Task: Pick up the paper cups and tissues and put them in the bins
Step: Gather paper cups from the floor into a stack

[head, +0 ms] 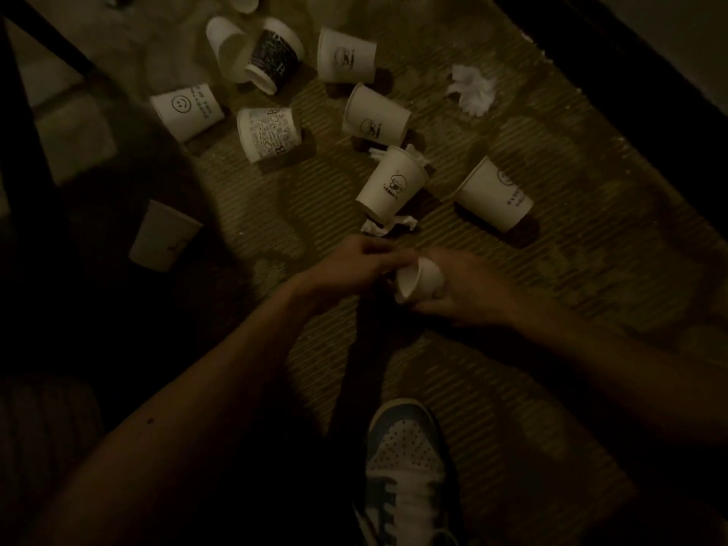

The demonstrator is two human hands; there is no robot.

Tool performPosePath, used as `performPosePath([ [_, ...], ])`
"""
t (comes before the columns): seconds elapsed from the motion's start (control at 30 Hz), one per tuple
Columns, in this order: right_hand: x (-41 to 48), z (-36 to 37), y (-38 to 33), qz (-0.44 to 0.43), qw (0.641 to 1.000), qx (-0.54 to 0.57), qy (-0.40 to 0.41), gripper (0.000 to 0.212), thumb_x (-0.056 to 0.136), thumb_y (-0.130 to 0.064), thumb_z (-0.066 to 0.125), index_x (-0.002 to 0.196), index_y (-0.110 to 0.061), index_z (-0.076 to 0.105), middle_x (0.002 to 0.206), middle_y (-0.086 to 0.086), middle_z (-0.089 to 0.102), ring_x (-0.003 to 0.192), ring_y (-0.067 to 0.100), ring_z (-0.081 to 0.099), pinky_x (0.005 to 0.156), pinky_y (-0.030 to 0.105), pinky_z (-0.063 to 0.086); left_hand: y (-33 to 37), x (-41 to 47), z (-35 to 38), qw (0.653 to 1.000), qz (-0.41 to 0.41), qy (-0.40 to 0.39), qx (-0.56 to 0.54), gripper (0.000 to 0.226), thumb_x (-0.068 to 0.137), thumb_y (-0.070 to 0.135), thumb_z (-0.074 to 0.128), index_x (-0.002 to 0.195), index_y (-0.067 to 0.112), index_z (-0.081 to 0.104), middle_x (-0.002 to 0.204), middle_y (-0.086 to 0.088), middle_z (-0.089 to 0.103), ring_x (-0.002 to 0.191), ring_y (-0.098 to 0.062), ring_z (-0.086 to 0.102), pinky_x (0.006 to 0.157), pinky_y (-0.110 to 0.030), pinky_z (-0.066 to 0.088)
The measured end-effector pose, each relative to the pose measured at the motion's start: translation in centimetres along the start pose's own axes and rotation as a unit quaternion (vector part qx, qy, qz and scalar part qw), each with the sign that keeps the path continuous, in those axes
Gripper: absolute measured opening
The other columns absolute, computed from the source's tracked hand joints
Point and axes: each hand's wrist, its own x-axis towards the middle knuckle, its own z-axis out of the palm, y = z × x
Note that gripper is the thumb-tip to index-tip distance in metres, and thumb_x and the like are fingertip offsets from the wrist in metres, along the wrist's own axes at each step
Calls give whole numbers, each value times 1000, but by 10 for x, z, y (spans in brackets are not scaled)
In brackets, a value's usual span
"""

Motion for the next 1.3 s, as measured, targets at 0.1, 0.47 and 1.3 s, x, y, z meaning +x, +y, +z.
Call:
performPosePath([
  [0.1,7,-7,3,61,994,84,30,62,73,-54,77,123,-24,55,112,-6,57,94,10,56,75,29,46,10,9,0,985,56,159,-40,7,95,24,64,89,22,68,86,3,70,59,3,65,49,-12,47],
  [0.47,2,-11,24,135,968,199,75,56,69,-54,80,110,-21,62,102,-5,64,87,10,59,70,29,48,37,75,-14,924,96,252,270,84,76,50,78,141,14,40,133,-7,56,119,-26,55,94,-45,50],
  [1.3,-10,-114,62,222,772,539,253,43,83,-60,63,105,-22,64,92,-1,69,71,11,70,48,18,51,63,38,35,904,-11,117,-411,59,89,50,62,134,13,52,128,-13,62,104,-26,64,76,-33,57],
])
